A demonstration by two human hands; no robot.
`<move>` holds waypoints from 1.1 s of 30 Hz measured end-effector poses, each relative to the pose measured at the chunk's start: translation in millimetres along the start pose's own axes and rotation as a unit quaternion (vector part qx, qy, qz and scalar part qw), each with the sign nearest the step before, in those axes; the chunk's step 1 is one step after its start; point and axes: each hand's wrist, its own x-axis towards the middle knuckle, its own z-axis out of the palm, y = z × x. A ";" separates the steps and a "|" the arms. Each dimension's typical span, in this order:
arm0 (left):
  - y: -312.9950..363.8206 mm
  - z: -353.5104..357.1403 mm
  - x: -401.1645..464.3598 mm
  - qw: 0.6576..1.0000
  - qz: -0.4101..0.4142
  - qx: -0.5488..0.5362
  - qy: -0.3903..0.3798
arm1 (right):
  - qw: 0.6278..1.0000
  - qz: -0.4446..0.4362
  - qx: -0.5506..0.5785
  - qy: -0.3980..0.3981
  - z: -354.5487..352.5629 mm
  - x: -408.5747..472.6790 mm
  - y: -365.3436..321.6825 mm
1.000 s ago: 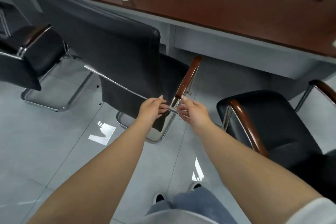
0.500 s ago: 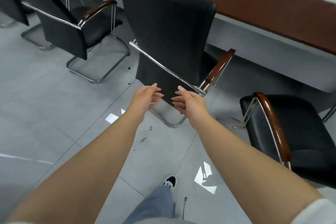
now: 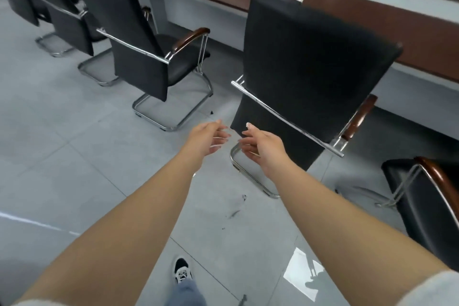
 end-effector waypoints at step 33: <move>240.1 -90.2 448.8 0.985 -0.049 0.125 -0.109 | 0.986 0.013 0.125 0.113 238.0 383.0 -212.6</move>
